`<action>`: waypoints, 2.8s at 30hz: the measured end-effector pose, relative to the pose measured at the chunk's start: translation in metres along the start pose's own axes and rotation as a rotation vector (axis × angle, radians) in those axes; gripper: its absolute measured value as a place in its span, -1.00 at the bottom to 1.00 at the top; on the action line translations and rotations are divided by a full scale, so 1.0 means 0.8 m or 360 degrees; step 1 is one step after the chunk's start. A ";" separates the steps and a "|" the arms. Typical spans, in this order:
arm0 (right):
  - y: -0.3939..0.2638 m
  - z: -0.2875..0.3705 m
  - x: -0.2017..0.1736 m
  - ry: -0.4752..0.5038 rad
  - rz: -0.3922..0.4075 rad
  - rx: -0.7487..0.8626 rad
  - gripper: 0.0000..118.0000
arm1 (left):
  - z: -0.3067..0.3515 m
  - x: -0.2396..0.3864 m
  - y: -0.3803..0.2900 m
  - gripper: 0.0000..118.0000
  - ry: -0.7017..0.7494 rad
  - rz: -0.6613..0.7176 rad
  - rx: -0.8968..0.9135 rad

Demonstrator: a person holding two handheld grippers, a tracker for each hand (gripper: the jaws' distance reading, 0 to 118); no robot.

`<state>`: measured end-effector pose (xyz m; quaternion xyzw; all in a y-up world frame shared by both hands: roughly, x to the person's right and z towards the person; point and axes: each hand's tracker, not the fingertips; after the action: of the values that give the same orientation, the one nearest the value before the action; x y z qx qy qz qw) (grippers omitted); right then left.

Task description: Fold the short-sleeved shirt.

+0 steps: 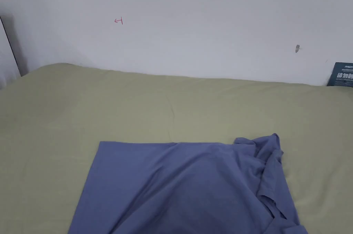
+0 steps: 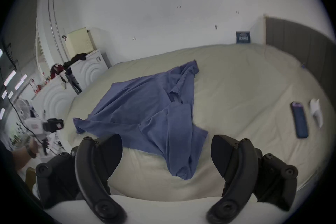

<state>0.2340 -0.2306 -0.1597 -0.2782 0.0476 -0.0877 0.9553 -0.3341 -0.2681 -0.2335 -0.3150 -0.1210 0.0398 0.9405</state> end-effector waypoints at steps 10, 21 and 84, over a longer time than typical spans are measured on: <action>0.028 0.025 -0.130 -0.0258 0.0161 0.0168 -0.99 | 0.036 0.110 0.040 -1.00 0.0308 -0.0116 0.0133; -0.039 0.034 -0.130 -0.0086 0.0096 0.0044 -0.98 | 0.044 0.101 0.024 0.75 0.0273 -0.0071 -0.0021; 0.118 -0.285 0.032 -0.0162 0.0338 -0.0134 -0.50 | -0.255 0.011 0.168 0.13 0.0034 -0.0288 -0.0395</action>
<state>0.2404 -0.2766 -0.4033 -0.3157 0.0317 0.0303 0.9479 -0.2738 -0.2783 -0.4699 -0.4170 -0.1430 -0.0639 0.8953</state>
